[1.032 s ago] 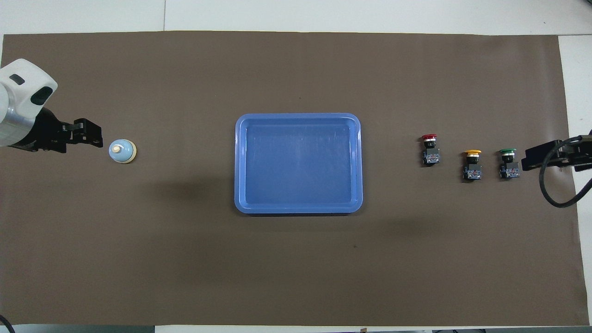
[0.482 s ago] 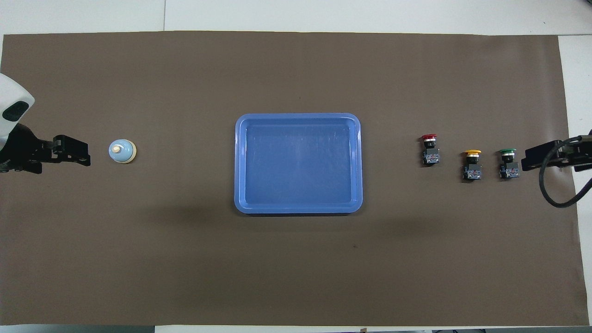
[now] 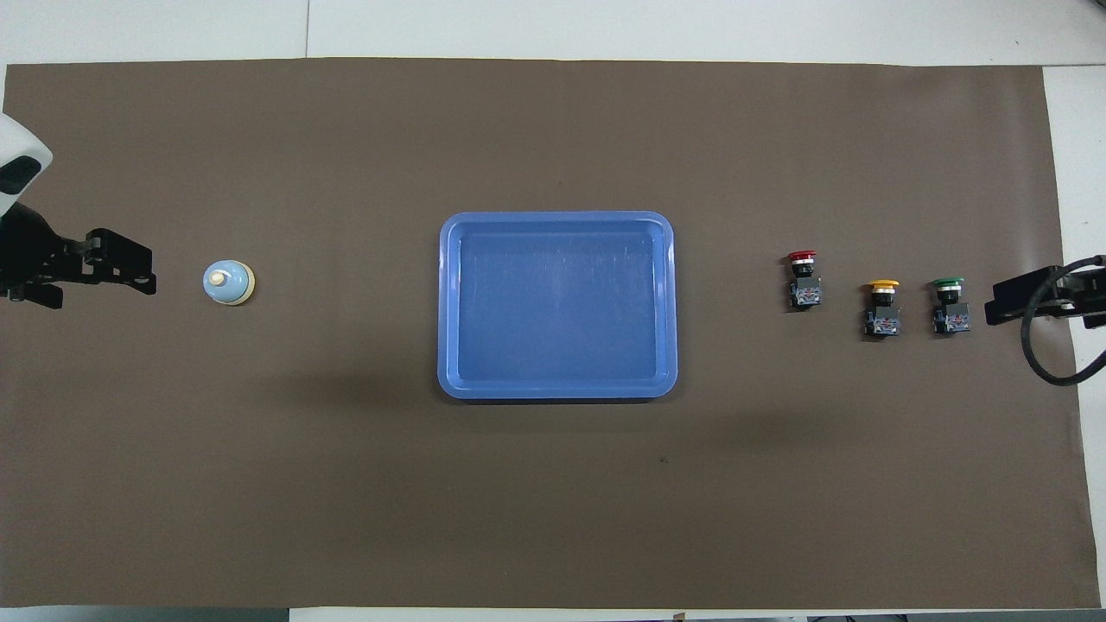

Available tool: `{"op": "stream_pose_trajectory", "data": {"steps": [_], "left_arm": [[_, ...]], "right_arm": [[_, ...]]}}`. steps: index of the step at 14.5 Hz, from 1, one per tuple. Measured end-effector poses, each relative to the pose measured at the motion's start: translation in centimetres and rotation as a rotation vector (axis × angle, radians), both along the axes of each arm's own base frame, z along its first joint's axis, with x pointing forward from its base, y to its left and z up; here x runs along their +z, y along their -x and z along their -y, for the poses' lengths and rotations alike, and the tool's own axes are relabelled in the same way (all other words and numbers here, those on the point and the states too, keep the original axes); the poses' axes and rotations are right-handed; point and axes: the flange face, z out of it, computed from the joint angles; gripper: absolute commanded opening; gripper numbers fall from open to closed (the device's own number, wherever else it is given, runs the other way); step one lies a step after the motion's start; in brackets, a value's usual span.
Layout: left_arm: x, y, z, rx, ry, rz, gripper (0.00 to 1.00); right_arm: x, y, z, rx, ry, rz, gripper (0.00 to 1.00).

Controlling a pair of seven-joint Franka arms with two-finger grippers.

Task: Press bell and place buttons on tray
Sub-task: 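Lift the left gripper off the bell and draw it back, then reach the right gripper to the green button and grasp it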

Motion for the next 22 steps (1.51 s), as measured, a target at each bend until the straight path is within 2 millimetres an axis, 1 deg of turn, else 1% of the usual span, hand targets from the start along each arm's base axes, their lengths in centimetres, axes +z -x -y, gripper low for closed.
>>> {"op": "stream_pose_trajectory", "data": {"steps": [2,3,5,6,7,9,12,14,15,18,19,22], "left_arm": [[-0.6,-0.9,0.2,-0.003,0.0,-0.011,1.0],[-0.7,-1.0,0.2,-0.004,0.0,-0.012,1.0],[-0.3,-0.9,0.2,-0.003,0.0,-0.009,1.0],[0.0,-0.5,0.3,-0.004,0.0,-0.014,1.0],[0.2,-0.1,0.3,-0.006,0.0,-0.018,1.0],[0.5,0.5,0.3,-0.006,0.0,-0.005,1.0],[0.3,0.5,0.3,-0.007,0.001,0.006,1.0],[0.3,0.7,0.1,-0.003,0.001,-0.003,1.0],[0.3,0.7,0.0,-0.001,0.001,-0.003,1.0],[0.3,0.8,0.2,-0.005,0.001,-0.007,1.0],[0.4,0.9,0.3,-0.007,0.001,-0.009,1.0],[1.0,1.5,0.6,-0.012,0.001,-0.002,1.0]], "right_arm": [[0.0,0.0,0.2,0.014,-0.001,0.001,1.0],[0.0,0.0,0.7,0.019,-0.002,0.01,1.0],[-0.4,-0.5,2.6,0.023,0.003,0.068,1.0],[-1.3,-0.7,3.7,0.039,0.005,0.094,1.0],[-2.4,-0.9,4.5,0.058,0.006,0.106,1.0],[-5.4,-1.4,6.3,0.068,0.007,0.105,1.0],[-10.4,-3.4,9.6,0.108,0.013,0.114,1.0],[-13.8,-4.8,11.2,0.128,0.022,0.127,0.99],[-15.6,-5.3,11.7,0.13,0.028,0.138,0.99],[-19.7,-6.3,11.7,0.138,0.04,0.159,0.96],[-20.6,-6.5,11.6,0.14,0.04,0.158,0.96],[-22.5,-7.2,11.0,0.15,0.042,0.163,0.96]]}}
